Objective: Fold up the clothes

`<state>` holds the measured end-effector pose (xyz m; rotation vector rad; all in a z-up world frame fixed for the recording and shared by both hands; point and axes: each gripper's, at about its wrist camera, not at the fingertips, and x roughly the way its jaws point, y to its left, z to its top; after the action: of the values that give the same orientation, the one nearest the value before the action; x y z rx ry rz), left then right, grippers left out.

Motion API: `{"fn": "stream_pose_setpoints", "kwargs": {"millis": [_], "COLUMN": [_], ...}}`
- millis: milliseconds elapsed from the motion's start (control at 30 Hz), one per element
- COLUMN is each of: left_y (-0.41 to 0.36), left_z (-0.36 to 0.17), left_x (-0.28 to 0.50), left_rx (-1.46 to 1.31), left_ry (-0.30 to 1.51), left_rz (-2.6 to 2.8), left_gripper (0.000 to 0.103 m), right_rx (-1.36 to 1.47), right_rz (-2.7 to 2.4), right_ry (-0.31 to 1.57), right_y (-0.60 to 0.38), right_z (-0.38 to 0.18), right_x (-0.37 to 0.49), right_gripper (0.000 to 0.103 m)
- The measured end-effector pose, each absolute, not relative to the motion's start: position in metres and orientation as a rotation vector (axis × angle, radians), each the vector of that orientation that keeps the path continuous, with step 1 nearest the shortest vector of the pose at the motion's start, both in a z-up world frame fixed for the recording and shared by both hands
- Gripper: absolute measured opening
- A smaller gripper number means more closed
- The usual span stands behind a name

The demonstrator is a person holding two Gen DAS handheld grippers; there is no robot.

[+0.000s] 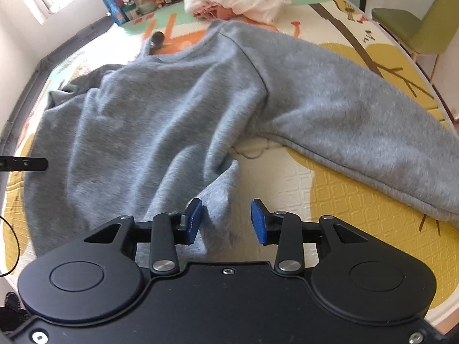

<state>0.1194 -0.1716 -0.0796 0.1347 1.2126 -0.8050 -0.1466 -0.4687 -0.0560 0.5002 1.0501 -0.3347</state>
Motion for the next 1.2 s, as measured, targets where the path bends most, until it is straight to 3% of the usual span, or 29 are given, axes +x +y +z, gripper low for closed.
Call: {"fn": "stream_pose_setpoints", "kwargs": {"millis": [67,133,167,200,233,300,833,1200], "left_y": [-0.177,-0.183,-0.186,-0.189,-0.191,-0.192,-0.200,-0.225], "left_z": [-0.084,-0.087,-0.089,-0.090,-0.091,-0.090,-0.020,-0.023], "left_x": [0.118,0.116,0.115,0.113,0.112,0.110,0.124,0.189], "left_rx": [0.133,0.142,0.159,0.176,0.185,0.196,0.072,0.001], "left_ry": [1.227,1.240,1.246,1.252,1.256,1.259,1.051,1.029], "left_rz": [-0.823,-0.833,-0.830,-0.828,-0.823,-0.812,-0.869,-0.722], "left_gripper": [0.071,0.060,0.044,0.028,0.020,0.011,0.007,0.007], "right_rx": [0.526,0.555,0.570,0.586,0.602,0.591,0.504,0.508], "right_rz": [-0.321,-0.303,-0.293,-0.283,-0.273,-0.263,-0.177,-0.290], "right_ry": [1.049,1.051,1.057,1.063,1.069,1.069,0.798,0.695], "right_y": [-0.472,-0.475,-0.474,-0.474,-0.473,-0.469,-0.465,-0.518], "right_z": [-0.064,-0.072,-0.075,-0.078,-0.082,-0.083,0.011,0.028], "right_x": [-0.146,-0.145,-0.144,-0.143,-0.141,-0.140,-0.116,-0.059], "right_gripper": [0.036,0.038,0.037,0.034,0.030,0.009,0.006,0.006]}}
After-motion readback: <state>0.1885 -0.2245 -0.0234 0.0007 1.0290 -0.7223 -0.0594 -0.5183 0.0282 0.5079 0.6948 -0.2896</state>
